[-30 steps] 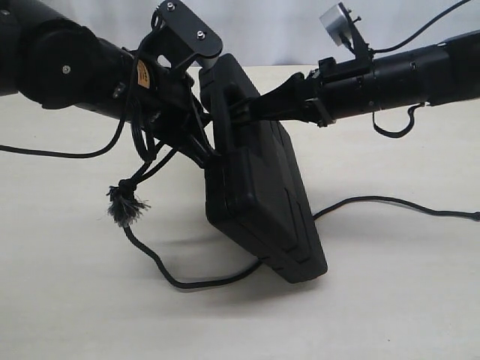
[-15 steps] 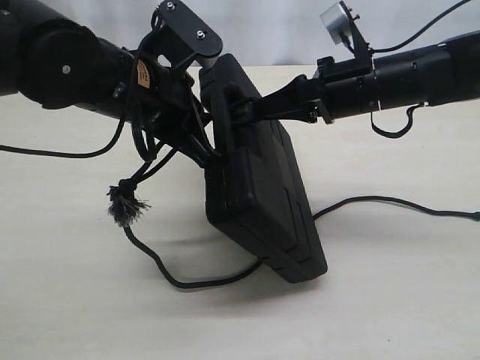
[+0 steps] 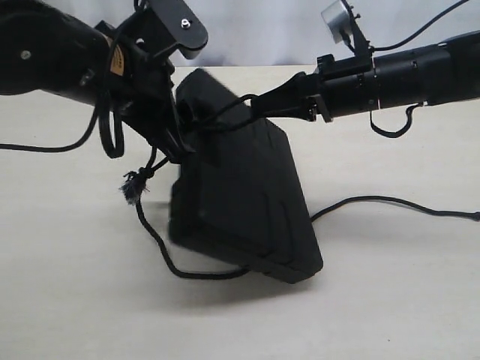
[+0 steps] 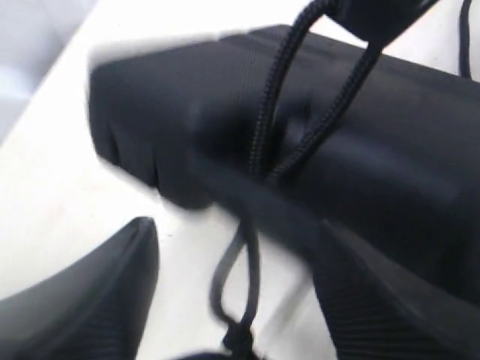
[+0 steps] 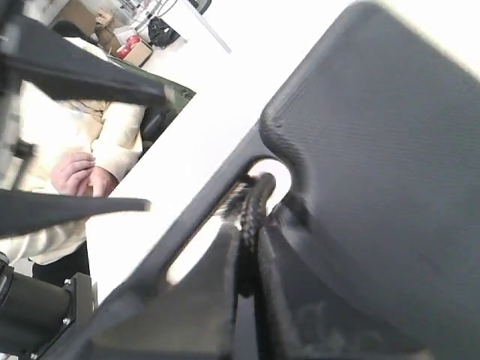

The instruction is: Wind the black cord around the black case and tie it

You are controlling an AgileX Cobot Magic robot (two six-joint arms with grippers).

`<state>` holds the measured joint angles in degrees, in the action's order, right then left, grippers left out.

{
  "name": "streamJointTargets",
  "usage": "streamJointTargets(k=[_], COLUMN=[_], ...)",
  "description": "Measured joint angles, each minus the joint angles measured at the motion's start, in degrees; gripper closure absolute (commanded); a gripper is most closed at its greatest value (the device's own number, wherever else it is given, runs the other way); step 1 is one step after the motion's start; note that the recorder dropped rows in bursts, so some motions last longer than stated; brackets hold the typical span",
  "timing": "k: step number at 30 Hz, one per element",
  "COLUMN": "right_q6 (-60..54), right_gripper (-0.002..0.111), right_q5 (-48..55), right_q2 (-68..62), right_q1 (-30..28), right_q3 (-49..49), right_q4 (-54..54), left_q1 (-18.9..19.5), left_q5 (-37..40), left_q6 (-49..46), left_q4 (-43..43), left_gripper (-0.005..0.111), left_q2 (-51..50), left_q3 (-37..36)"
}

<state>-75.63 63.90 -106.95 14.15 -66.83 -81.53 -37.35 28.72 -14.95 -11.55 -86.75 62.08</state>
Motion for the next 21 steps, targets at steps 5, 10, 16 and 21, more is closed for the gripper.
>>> streamJointTargets(k=[5,10,16,21], right_q6=[1.05,1.28,1.28,1.28], right_gripper=[0.104,0.104,0.104,0.104], right_q5=[0.00,0.12,0.12,0.21], right_q2=[0.00,0.00,0.00,0.00], right_q1=[0.00,0.00,0.00,0.00], right_q3=[0.00,0.00,0.00,0.00], right_q4=[-0.20,-3.69,-4.49,-4.49], left_q1=[0.00,0.00,3.43,6.23], left_q5=[2.65,1.43,-9.09,-29.71], left_q6=[0.00,-0.13,-0.13,-0.13], left_q4=[-3.33,-4.38,-6.17,-6.08], left_gripper=[0.049,0.049,0.049,0.049], left_q2=[4.37,2.46,-2.74,-5.18], left_q3=[0.00,-2.69,-9.41,-15.96])
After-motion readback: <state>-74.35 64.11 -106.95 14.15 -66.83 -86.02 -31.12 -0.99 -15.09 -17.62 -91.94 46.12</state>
